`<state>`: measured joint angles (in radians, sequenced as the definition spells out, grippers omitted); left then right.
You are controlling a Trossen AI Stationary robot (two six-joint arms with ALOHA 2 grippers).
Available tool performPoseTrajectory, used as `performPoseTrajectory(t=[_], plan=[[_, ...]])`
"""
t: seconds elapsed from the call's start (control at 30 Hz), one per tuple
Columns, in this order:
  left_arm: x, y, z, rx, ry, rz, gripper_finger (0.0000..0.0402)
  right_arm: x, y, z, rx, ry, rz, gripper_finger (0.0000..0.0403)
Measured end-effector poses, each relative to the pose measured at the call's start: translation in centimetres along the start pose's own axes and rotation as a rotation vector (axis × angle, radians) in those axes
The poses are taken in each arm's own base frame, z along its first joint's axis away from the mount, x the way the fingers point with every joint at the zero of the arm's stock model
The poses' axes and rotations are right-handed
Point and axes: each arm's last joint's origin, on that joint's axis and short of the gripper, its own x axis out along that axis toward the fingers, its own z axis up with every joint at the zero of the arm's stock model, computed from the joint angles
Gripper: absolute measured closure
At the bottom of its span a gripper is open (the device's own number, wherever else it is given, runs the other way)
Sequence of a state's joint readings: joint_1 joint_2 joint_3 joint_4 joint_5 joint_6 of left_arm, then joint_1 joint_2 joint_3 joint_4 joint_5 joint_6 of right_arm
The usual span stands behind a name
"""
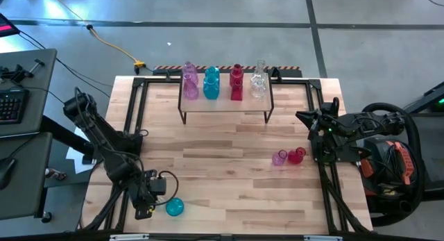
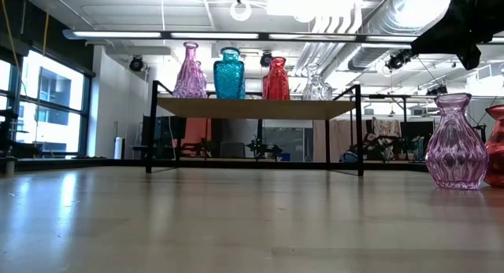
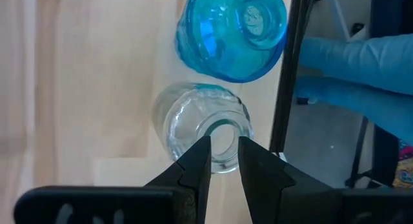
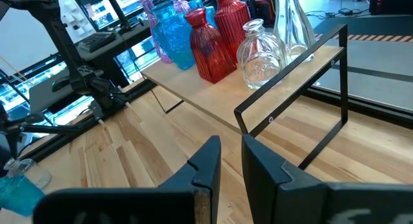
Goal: Sort vases onto shelf
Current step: Put the transparent vase on the shelf aligned with the other transparent vases
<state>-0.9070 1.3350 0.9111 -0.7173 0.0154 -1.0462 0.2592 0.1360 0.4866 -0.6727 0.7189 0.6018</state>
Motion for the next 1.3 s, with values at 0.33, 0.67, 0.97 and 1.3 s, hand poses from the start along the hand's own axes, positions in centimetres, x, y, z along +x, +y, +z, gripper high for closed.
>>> performPoseTrajectory(t=[0.33,0.67,0.97,1.3], plan=[[0.6,0.4,-0.1,0.004,-0.022,0.002,0.0330,0.0,0.0,0.0,-0.001,0.001,0.000,0.0359],[0.2,0.2,0.0,-0.024,-0.014,0.015,0.0330,0.0,0.0,0.0,0.000,0.000,0.000,0.0359],[0.0,0.2,0.0,-0.044,-0.018,0.014,0.0330,0.0,0.0,0.0,-0.001,0.001,0.000,0.0359],[-0.6,0.6,-0.2,-0.064,-0.021,0.023,0.0330,0.0,0.0,0.0,0.000,0.000,0.000,0.0359]])
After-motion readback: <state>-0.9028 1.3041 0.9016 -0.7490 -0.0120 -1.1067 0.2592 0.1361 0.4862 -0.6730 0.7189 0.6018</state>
